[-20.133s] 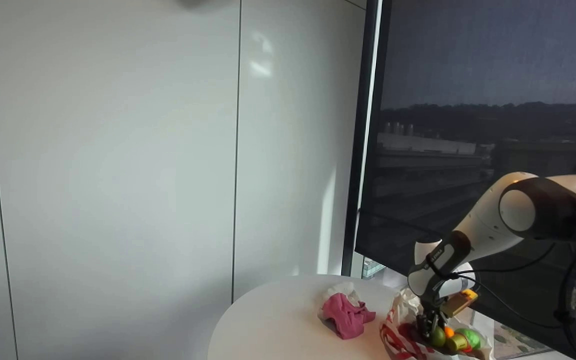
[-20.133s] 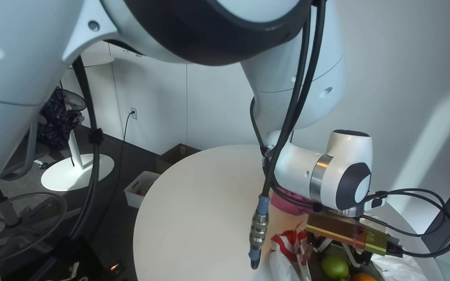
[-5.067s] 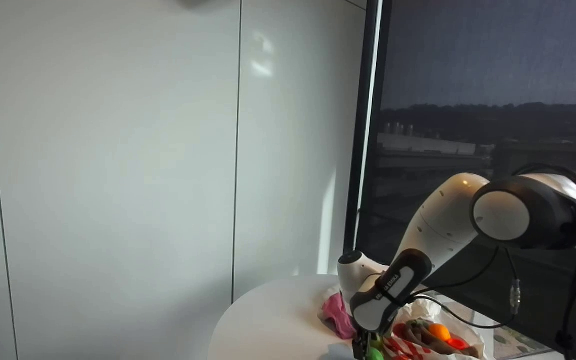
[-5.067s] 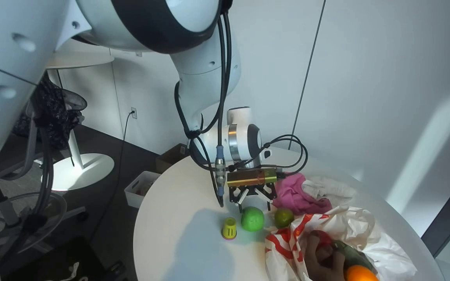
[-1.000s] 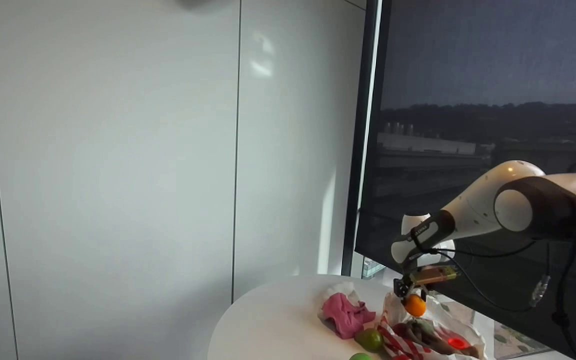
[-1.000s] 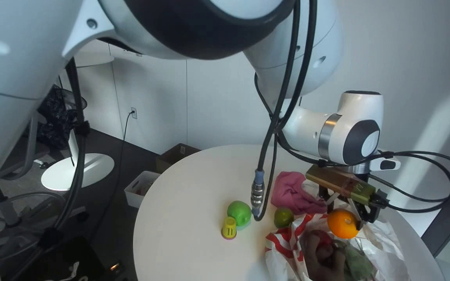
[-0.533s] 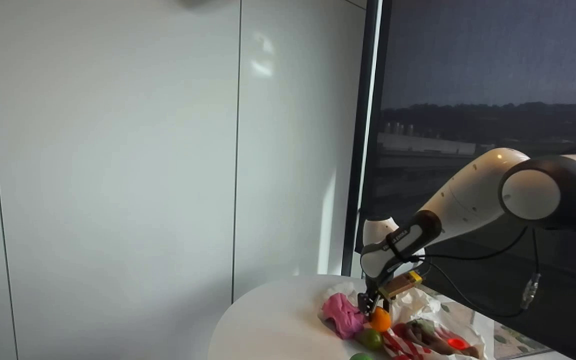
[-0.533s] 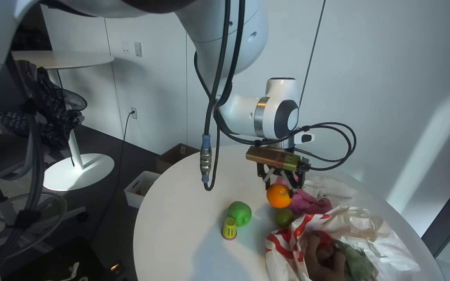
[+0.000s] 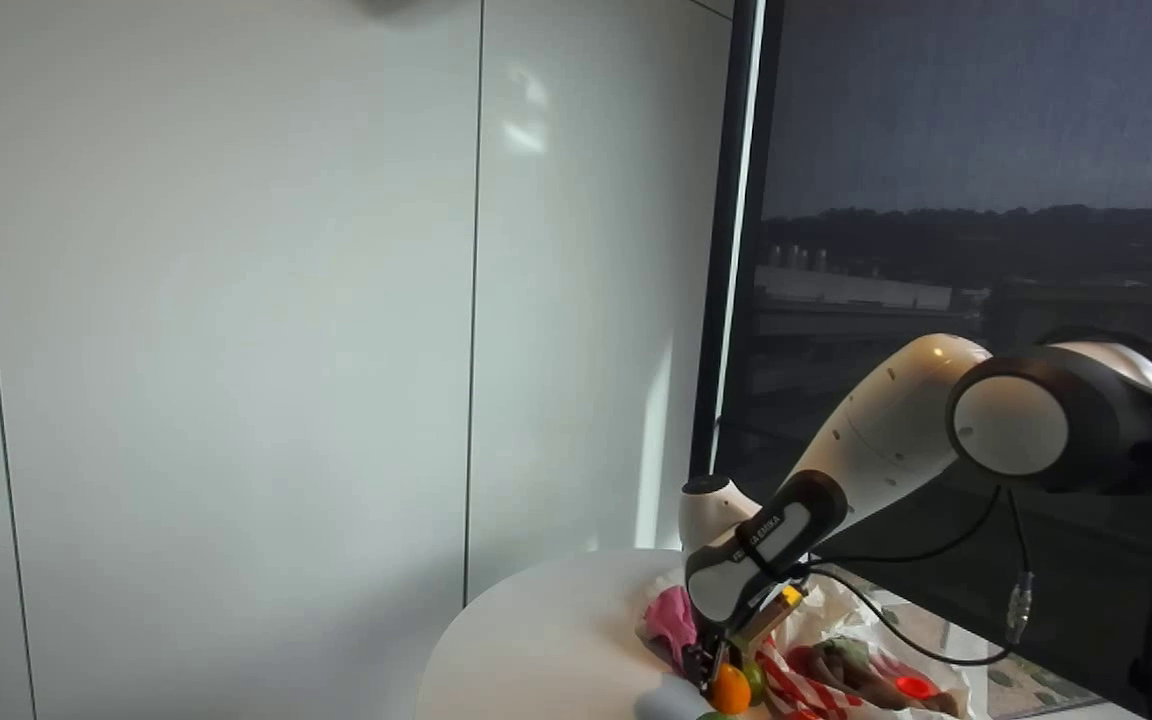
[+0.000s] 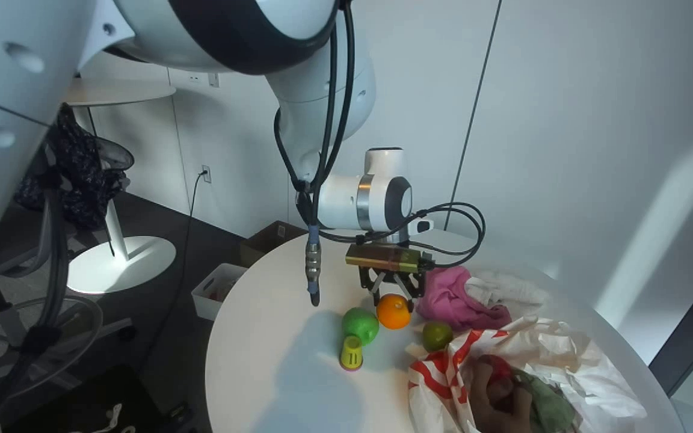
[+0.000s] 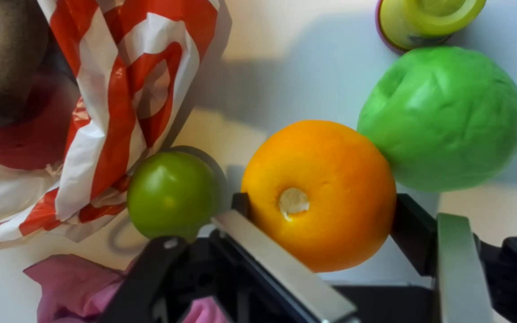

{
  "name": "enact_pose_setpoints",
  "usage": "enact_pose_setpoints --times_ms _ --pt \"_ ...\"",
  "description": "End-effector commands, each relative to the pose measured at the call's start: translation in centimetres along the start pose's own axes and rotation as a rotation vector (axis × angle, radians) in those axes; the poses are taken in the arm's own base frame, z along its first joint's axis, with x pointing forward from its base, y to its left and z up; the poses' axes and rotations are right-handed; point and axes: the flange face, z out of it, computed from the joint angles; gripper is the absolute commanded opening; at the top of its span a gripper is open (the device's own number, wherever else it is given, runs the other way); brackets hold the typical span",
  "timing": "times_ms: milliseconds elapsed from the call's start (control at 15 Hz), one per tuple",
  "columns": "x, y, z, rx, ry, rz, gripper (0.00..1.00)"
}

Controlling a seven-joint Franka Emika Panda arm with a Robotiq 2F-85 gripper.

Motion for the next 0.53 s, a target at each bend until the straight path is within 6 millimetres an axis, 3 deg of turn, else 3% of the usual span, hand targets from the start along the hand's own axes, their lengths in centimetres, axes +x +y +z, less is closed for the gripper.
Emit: enact_pose_setpoints --times_ms 0,400,467 --pt "1.5 -1.2 1.9 -0.022 0.018 -0.066 0.54" --pt "2.8 -1.2 3.9 -0.033 0.022 -0.091 0.54" --pt "3.0 -1.0 4.0 -0.033 0.022 -0.09 0.76"
